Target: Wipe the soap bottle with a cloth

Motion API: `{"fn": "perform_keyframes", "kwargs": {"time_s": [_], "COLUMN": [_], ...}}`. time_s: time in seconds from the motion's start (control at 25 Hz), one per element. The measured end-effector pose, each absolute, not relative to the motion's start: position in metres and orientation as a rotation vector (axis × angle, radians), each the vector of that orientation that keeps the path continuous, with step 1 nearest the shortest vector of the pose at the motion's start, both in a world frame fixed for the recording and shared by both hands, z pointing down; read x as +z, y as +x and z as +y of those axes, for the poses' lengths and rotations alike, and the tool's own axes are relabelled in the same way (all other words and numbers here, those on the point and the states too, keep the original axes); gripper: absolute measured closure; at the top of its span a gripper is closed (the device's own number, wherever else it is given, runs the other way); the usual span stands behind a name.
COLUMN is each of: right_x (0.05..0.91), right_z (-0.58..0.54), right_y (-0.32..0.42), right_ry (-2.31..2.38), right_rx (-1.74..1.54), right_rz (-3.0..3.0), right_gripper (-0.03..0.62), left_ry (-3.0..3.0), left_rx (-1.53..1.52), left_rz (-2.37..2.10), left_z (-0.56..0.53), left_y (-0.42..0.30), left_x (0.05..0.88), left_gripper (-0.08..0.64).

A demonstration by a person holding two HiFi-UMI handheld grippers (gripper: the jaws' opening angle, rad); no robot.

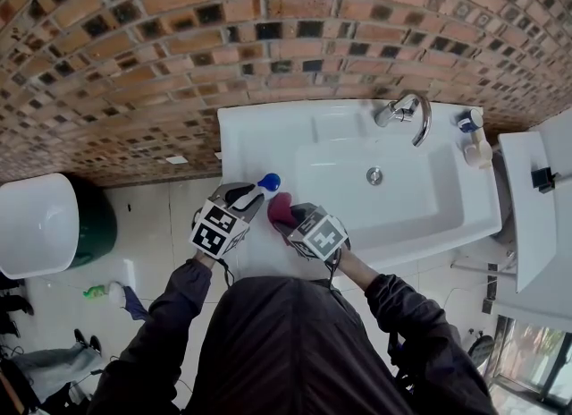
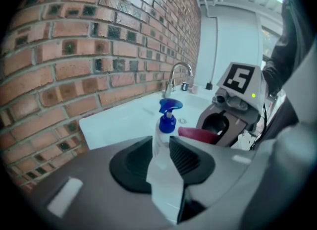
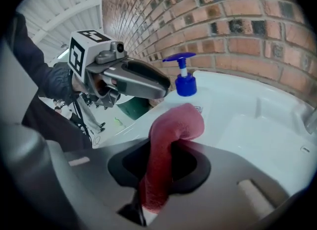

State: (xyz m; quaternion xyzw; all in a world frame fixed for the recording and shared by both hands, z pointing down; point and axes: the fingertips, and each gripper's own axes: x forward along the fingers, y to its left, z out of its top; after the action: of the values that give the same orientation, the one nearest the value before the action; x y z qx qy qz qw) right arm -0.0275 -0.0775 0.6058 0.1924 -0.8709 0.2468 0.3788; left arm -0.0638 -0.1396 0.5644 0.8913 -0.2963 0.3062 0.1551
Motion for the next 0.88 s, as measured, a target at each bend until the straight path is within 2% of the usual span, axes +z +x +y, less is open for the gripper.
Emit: {"fn": "perform_keyframes", "kwargs": {"time_s": [0.16,0.4,0.88], "right_x": [0.611,0.624,0.648], "right_z": [-0.076,-0.129,-0.110], "right_y": [-0.017,0.034,-0.009], "right_ry": [0.490,0.656,0.448], "right_rx": [0.649,0.662,0.476], "right_rz": [-2.188,-2.052,-1.985], "right_gripper": [0.505,0.505,0.506], "left_ry": [2.554,2.564,2.563], "left_rx": [0.884,0.879,0.896], "left_rz": [-0.862,-0.849,-0.812], "left_z": [-0.139,-0.134,-0.131], "left_y": [-0.063,-0.060,-0.051], "left_x": [0.564,0.559,0.564], "left_gripper": [0.448,0.448,0.462]}}
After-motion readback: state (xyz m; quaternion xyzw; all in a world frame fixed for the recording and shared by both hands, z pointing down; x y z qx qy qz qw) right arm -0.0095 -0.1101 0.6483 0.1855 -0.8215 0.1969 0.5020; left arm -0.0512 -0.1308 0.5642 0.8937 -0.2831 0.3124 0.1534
